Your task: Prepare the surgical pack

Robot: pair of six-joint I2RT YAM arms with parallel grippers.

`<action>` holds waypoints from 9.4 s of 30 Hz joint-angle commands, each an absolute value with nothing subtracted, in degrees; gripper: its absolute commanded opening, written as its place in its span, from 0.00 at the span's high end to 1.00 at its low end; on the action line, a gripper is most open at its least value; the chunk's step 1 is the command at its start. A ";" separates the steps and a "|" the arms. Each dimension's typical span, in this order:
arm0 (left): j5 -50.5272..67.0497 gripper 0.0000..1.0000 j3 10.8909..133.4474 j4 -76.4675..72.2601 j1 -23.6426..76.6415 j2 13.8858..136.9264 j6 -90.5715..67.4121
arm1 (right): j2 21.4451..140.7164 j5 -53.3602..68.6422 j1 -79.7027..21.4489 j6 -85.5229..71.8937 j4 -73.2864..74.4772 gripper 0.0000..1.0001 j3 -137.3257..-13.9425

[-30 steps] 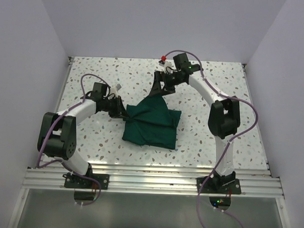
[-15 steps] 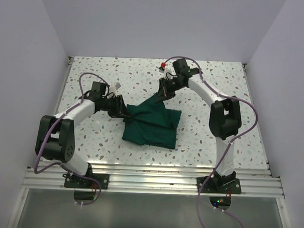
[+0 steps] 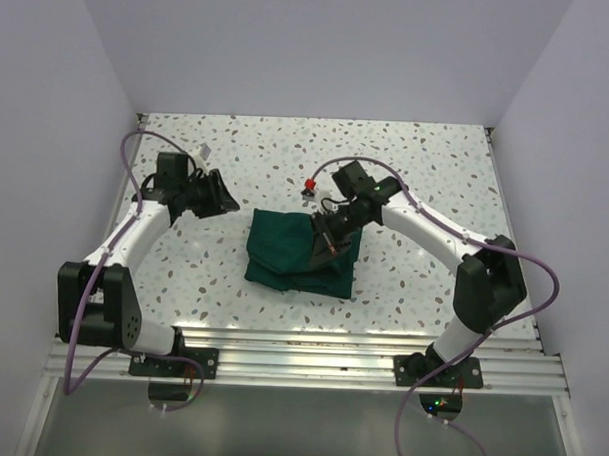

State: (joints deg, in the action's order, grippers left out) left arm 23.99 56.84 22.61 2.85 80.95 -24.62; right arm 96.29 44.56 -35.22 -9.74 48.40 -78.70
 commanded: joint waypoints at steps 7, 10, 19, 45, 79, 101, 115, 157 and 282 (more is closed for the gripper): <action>25.75 0.57 58.09 23.99 2.29 84.64 -24.61 | 95.45 43.95 -41.74 -9.58 48.43 1.00 -70.50; 26.63 0.57 58.97 24.69 2.29 85.43 -24.00 | 95.98 42.54 -43.50 -10.19 47.73 1.00 -69.70; 28.65 0.60 60.03 25.40 2.29 87.10 -23.38 | 99.40 40.96 -49.22 -11.34 46.67 0.92 -70.49; 30.32 0.57 54.06 26.38 2.28 88.33 -22.14 | 85.21 24.02 -48.36 -22.04 45.00 0.30 -66.64; 29.10 0.70 54.58 26.72 2.37 91.68 -24.08 | 105.98 10.72 -22.85 -28.48 42.19 0.93 -69.51; 25.05 0.50 58.27 21.27 9.83 72.60 -18.63 | 116.13 13.28 -18.64 -23.56 57.05 0.41 -97.50; 29.18 0.49 60.12 19.95 11.42 75.76 -19.60 | 76.38 35.16 -24.06 -32.33 39.56 0.12 -52.05; 32.78 0.50 61.61 20.12 12.30 77.96 -20.04 | 79.10 45.78 -38.93 -41.66 30.58 1.00 -56.79; -18.63 1.00 60.64 34.72 66.09 84.73 -7.65 | 74.71 27.43 -37.70 -80.06 -2.54 1.00 -32.87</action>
